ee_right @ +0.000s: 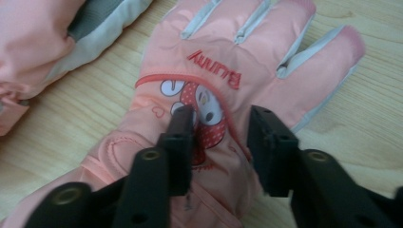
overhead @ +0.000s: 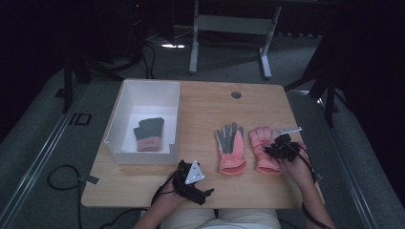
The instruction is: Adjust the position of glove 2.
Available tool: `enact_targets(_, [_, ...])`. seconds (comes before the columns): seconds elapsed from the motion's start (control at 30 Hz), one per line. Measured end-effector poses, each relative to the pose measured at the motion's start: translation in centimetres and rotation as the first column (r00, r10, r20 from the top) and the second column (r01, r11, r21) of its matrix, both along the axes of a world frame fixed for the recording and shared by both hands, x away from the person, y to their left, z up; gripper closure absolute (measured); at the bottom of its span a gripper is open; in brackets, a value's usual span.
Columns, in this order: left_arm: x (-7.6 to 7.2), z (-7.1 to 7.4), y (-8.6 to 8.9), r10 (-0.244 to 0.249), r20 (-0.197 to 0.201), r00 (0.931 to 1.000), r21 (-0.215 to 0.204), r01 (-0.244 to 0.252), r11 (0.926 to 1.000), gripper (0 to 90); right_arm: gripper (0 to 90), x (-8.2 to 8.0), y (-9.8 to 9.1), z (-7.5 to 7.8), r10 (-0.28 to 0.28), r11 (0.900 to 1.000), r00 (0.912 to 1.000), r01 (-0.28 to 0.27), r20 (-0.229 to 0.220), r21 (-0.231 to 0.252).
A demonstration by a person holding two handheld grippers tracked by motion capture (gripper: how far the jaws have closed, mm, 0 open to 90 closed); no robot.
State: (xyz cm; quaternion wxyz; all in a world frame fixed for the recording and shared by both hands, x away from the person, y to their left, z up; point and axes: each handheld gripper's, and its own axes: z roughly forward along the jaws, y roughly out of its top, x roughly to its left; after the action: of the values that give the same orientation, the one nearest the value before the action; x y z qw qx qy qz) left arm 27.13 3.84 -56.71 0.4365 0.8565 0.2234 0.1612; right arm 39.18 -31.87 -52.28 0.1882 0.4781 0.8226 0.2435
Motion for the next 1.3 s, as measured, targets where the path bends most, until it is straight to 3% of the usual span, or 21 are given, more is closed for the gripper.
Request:
enact_targets(0.13, [-0.1, 0.0, -0.1, -0.003, 0.004, 1.0000, 0.003, 0.003, 1.0000, 0.0, 81.0, -0.1, 0.3, -0.1, -0.021, 0.9998, 0.9998, 0.021, 0.004, 0.001])
enact_targets(0.3, [0.0, 0.1, 0.0, 0.004, 0.007, 1.0000, -0.004, -0.004, 1.0000, 0.0, 85.6, -0.6, 0.4, 0.9, -0.084, 0.9960, 0.9963, 0.083, 0.020, 0.032])
enact_targets(0.47, [0.1, 0.2, 0.2, 0.010, 0.009, 0.9999, -0.011, -0.010, 0.9999, 0.0, 86.2, -1.3, 0.3, 3.8, -0.128, 0.9903, 0.9890, 0.124, 0.074, 0.063])
enact_targets(0.5, [0.1, 0.2, 0.2, 0.011, 0.010, 0.9999, -0.011, -0.011, 0.9999, 0.0, 86.3, -1.7, 0.8, 5.4, -0.120, 0.9910, 0.9871, 0.113, 0.106, 0.072])
enact_targets(0.67, [0.0, 0.2, 0.2, 0.012, 0.010, 0.9999, -0.012, -0.012, 0.9999, 0.0, 86.2, -2.4, 3.1, 9.7, -0.080, 0.9929, 0.9829, 0.064, 0.166, 0.100])
enact_targets(0.83, [0.0, 0.2, 0.2, 0.013, 0.013, 0.9998, -0.011, -0.013, 0.9999, 0.0, 86.2, -2.7, 6.1, 11.6, -0.040, 0.9950, 0.9811, 0.021, 0.189, 0.097])
enact_targets(1.07, [0.0, 0.3, 0.4, 0.020, 0.017, 0.9997, -0.014, -0.019, 0.9997, 0.0, 86.2, -3.4, 10.0, 12.3, 0.087, 0.9844, 0.9812, -0.111, 0.172, 0.137])
enact_targets(1.3, [0.0, 0.3, 0.6, 0.022, 0.019, 0.9996, -0.011, -0.022, 0.9997, 0.0, 86.0, -3.1, 11.7, 9.8, 0.132, 0.9847, 0.9860, -0.142, 0.101, 0.101])
